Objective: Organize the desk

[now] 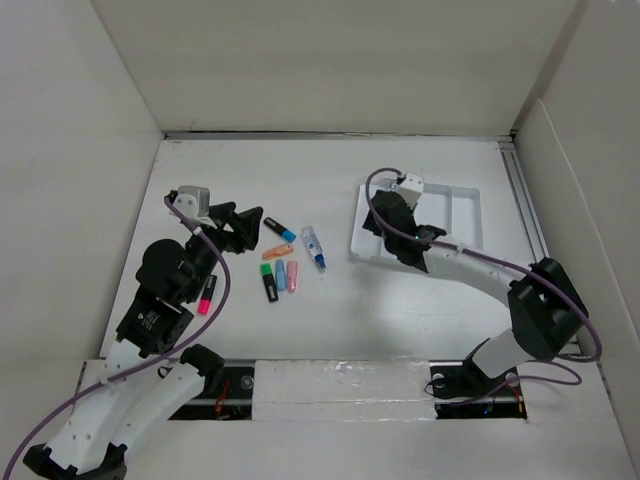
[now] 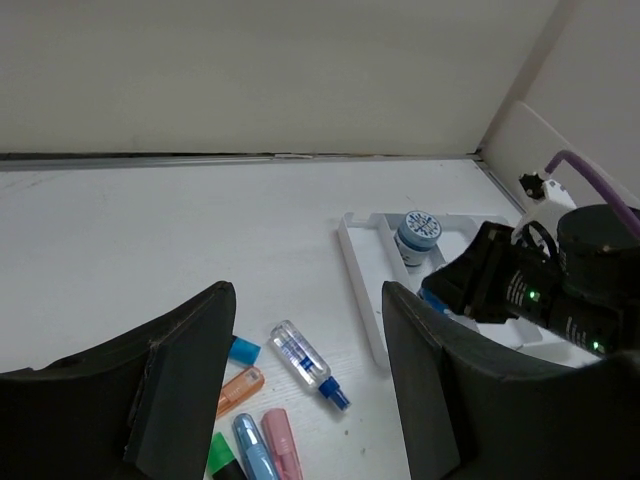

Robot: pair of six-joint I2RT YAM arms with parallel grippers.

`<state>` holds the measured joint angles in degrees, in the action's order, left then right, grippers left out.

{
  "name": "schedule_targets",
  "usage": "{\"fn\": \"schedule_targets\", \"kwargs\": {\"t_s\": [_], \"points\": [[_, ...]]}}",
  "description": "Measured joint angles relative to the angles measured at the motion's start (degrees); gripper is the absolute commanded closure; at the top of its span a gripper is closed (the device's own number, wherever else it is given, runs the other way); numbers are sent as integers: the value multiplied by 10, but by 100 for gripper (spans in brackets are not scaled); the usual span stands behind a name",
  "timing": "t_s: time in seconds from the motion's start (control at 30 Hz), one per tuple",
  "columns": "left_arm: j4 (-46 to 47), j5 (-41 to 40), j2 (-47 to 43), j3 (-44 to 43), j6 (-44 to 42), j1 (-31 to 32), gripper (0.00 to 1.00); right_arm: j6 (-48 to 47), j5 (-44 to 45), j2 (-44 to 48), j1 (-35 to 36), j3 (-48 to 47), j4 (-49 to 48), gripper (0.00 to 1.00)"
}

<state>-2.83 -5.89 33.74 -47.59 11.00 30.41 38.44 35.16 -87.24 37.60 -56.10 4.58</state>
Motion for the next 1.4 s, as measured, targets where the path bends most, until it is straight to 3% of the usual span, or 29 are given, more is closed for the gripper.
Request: {"fn": "schedule_targets", "kwargs": {"t_s": [0.07, 0.1, 0.17, 0.2, 0.23, 0.33, 0.47, 0.57, 0.6, 0.63, 0.67, 0.7, 0.73, 0.97, 1.03, 1.23, 1.4], "points": [[0, -1, 1, 0, 0, 0, 44, -17, -23, 1, 45, -4, -23, 80], [0, -2, 2, 0, 0, 0, 44, -25, -44, -6, 63, -9, -32, 75], [0, -2, 3, 0, 0, 0, 44, -37, -74, -37, 99, -30, -43, 52], [0, -2, 3, 0, 0, 0, 44, -42, -84, -60, 114, -44, -47, 27], [0, -2, 3, 0, 0, 0, 44, -43, -94, -86, 125, -59, -51, 22], [0, -2, 3, 0, 0, 0, 44, -55, -117, -162, 144, -96, -50, 15], [0, -2, 2, 0, 0, 0, 44, -61, -132, -231, 144, -131, -34, 16], [0, -2, 0, 0, 0, 0, 44, -65, -140, -270, 137, -166, -25, 34], [0, -2, -2, 0, 0, 0, 44, -66, -140, -280, 136, -177, -23, 55], [0, -2, -3, 0, 0, 0, 45, -67, -140, -287, 134, -184, -21, 69], [0, -2, -5, 0, 0, 0, 45, -64, -137, -293, 133, -191, -20, 79], [0, -2, -7, 0, 0, 0, 45, -59, -136, -295, 131, -194, -21, 95], [0, -2, -9, 0, 0, 0, 45, -59, -135, -296, 130, -195, -20, 100], [0, -1, -12, 0, 0, 0, 45, -44, -113, -234, 120, -130, -31, 99], [0, 0, -12, 0, 0, 0, 45, -40, -110, -160, 90, -92, -43, 98], [0, 4, -11, 0, 0, 0, 45, -9, -99, 67, -96, 12, -83, 95], [0, 9, -7, 0, 0, 0, 45, 23, -123, 68, -227, 43, -98, 94]]}}
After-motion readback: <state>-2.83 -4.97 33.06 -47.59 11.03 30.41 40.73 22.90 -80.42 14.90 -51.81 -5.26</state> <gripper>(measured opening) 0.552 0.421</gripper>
